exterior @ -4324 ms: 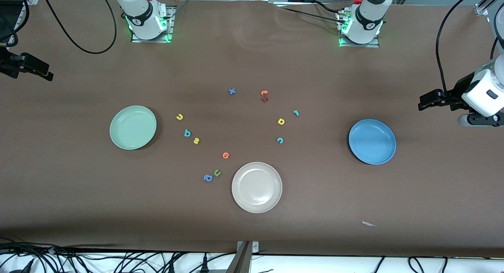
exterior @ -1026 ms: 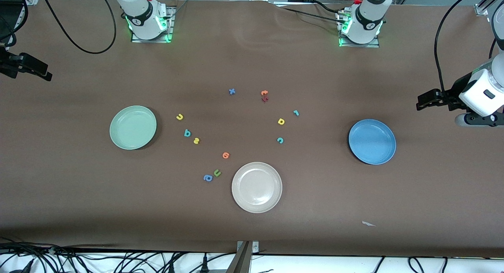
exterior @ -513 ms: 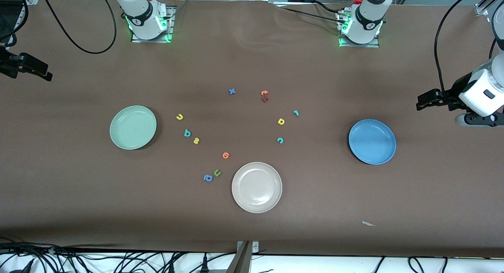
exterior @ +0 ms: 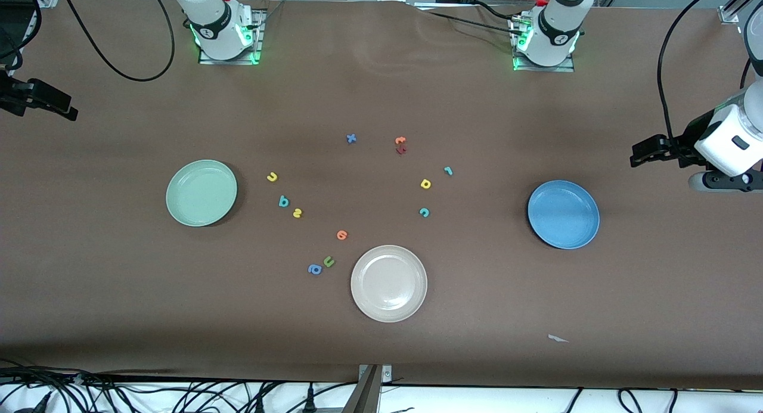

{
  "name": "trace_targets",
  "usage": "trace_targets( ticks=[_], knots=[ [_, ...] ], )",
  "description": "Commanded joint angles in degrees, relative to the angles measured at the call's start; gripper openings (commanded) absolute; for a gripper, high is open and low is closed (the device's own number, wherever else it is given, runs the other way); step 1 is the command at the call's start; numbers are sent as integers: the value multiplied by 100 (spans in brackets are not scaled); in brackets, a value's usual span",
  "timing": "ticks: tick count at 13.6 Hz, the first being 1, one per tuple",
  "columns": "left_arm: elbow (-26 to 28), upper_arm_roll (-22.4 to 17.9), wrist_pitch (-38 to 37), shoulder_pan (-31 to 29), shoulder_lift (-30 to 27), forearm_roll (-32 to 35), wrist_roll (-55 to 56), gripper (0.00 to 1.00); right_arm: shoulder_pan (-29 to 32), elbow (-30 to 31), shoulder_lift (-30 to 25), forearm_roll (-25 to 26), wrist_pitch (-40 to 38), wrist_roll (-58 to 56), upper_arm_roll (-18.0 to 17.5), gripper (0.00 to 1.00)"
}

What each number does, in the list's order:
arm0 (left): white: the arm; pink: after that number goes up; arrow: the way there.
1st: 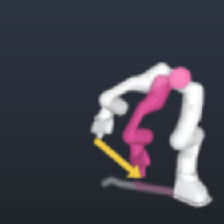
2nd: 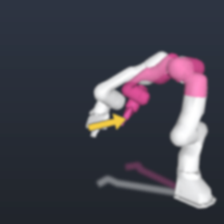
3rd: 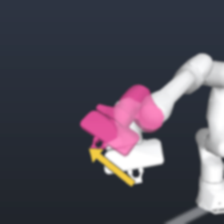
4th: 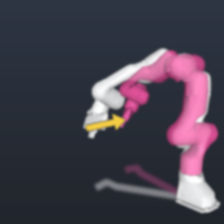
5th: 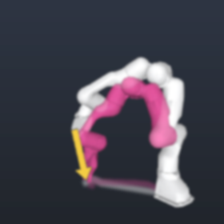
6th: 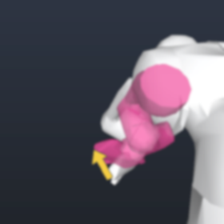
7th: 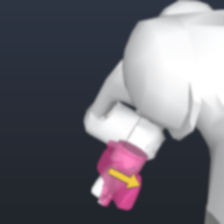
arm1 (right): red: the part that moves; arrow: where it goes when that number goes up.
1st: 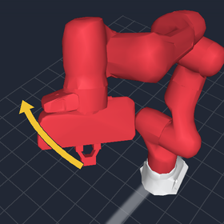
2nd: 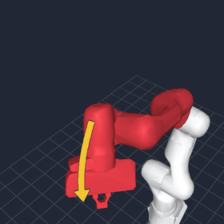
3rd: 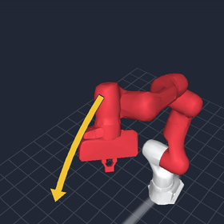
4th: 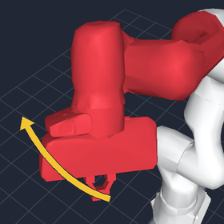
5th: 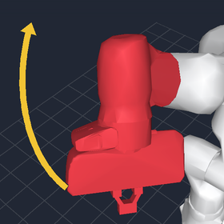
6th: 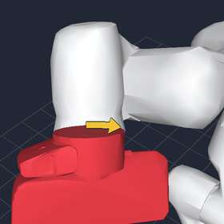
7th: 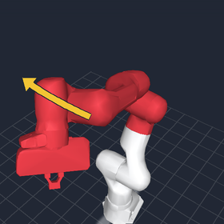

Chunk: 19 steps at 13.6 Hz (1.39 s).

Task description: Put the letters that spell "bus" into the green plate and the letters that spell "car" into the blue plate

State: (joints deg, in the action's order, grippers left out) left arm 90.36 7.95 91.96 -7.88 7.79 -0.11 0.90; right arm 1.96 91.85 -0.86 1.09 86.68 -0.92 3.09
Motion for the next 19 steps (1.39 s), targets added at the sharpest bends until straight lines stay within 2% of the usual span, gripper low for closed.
trace_targets(
  ticks=[1,19],
  knots=[
    [-1,22,-56,15,-23,108,25,100,15,44,-116,23,-63,-31,-19,100],
    [25,22,-47,15,-14,108,25,100,15,35,-72,23,51,-22,7,100]
  ],
)
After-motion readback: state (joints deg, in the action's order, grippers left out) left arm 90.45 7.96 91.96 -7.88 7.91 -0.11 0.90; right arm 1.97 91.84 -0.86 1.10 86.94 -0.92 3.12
